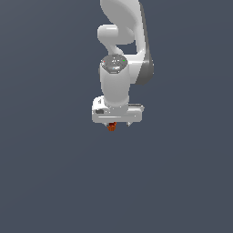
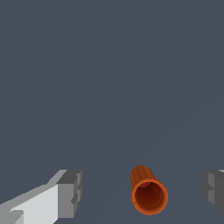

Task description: Pick up the object and move it to a goal position.

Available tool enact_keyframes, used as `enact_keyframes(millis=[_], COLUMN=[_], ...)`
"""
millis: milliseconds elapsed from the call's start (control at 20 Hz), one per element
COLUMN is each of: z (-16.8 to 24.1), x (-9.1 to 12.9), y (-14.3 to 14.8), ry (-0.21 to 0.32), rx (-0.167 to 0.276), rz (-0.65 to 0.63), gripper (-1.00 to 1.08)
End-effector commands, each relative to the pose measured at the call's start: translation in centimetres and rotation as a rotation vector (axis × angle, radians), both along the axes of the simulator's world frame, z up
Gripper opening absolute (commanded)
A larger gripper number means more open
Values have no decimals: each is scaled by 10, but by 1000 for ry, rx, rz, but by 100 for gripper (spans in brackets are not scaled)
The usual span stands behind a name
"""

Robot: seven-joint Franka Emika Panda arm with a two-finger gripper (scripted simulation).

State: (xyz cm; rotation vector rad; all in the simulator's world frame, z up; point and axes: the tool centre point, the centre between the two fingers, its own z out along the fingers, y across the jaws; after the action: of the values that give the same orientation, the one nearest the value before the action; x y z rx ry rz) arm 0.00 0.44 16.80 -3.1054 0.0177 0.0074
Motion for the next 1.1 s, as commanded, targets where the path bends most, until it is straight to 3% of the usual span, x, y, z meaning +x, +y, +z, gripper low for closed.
enact_keyframes(millis=[0, 550, 1050], z=[0, 10, -13], x=[0, 7, -11], y=[0, -3, -11], ry=[0, -31, -26], rx=[0, -5, -14], rz=[0, 33, 67], gripper=[100, 100, 100])
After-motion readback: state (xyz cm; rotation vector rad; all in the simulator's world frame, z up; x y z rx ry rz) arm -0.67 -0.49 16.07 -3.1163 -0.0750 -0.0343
